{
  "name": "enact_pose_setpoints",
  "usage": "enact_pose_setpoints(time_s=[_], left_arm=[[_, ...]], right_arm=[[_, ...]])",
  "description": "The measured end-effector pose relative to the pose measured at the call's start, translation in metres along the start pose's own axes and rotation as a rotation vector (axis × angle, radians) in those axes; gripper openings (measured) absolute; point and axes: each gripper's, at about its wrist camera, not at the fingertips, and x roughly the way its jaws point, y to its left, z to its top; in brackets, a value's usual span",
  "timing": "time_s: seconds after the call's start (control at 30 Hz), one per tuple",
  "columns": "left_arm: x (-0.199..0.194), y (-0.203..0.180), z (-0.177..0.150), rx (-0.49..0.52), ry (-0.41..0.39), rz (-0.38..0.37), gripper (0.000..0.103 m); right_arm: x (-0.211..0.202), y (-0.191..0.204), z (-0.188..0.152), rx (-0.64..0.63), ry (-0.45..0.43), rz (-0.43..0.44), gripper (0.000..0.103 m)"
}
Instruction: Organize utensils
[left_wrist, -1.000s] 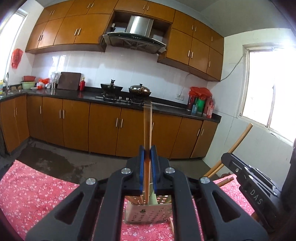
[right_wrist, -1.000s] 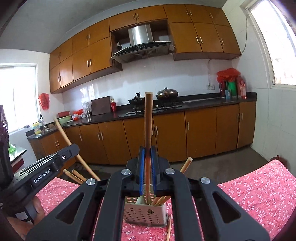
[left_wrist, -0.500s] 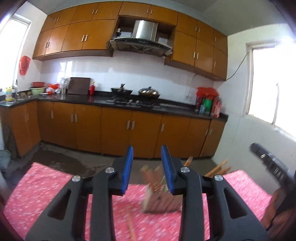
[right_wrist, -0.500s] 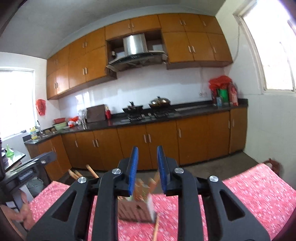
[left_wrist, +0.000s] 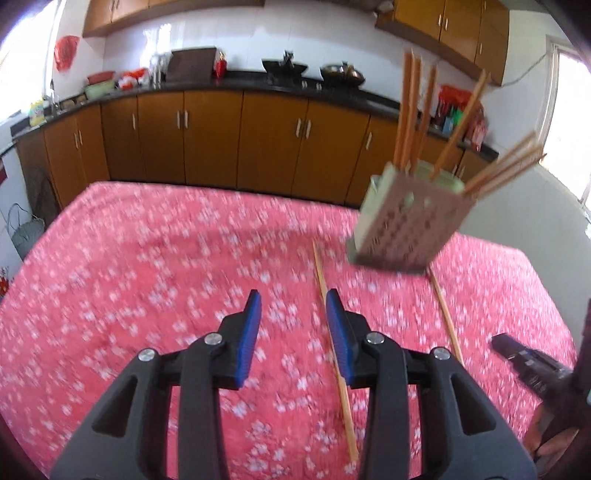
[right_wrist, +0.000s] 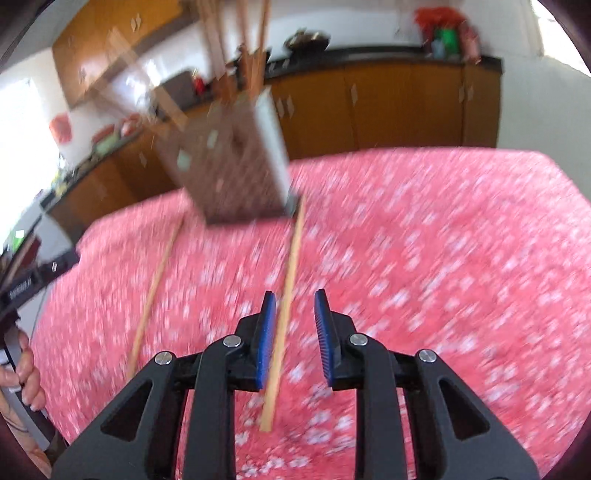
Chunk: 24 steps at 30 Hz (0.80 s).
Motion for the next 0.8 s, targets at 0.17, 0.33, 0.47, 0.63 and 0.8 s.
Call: enact_pose_setpoints(time_s=[0.17,0.33,0.47,0.63,0.8], left_arm=[[0.016,-0.011,-0.015,0.017,0.06,-0.013,0.037],[0.03,-0.022,-0.025,0.025,0.103,-0.034,0.037],[0.04,-0.034,-0.035,0.057,0.135,-0.054,0.037],[0.056,-0.047,-0.045,0.1,0.18,-0.027,0.029],[0.069,-0.045,-0.047,0.125,0.191,0.036,0.01]], right_arm=[[0.029,0.01,-0.014,-0.021,0.082,-0.023,0.022],[0.035,0.0,-0.016,-0.002,0.078,-0.074,0.008],[0.029,-0.028,-0.011,0.09,0.057,-0.129,0.008],[0.028,-0.039,-0.011,0.092,0.053,-0.141,0.008],[0.028,-0.031,-0.011,0.054,0.055,-0.137,0.008]])
